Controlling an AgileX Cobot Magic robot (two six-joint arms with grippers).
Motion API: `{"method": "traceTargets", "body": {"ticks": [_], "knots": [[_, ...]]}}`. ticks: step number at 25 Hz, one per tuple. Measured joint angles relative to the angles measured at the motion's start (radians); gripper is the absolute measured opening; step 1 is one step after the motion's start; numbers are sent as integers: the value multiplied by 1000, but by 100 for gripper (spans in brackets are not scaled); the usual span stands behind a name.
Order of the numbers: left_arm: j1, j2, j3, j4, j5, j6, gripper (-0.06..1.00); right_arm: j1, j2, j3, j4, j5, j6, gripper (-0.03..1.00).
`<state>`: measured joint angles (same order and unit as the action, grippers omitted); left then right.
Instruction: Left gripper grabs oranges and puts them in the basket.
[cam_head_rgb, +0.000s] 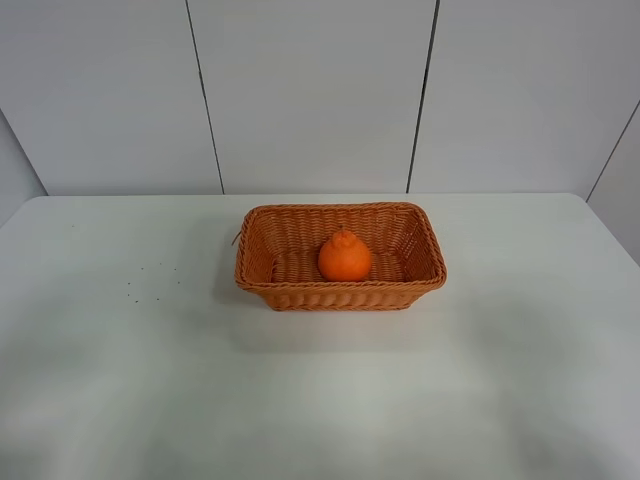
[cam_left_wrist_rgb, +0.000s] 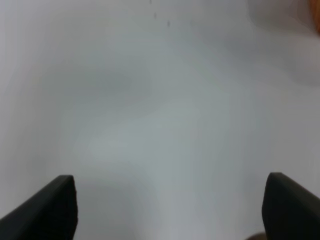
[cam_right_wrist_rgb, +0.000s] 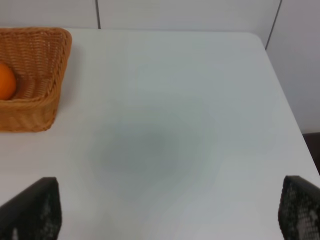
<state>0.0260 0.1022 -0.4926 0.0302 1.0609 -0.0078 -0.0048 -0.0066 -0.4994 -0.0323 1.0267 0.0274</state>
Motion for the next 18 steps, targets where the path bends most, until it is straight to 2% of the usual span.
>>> {"method": "traceTargets", "body": {"ticks": [6,18], "knots": [[0,-103,0,0,-1,0,85,0,0,0,0,0,0,69],[0,-108,0,1,-1,-1,85,0,0,0,0,0,0,69]]}}
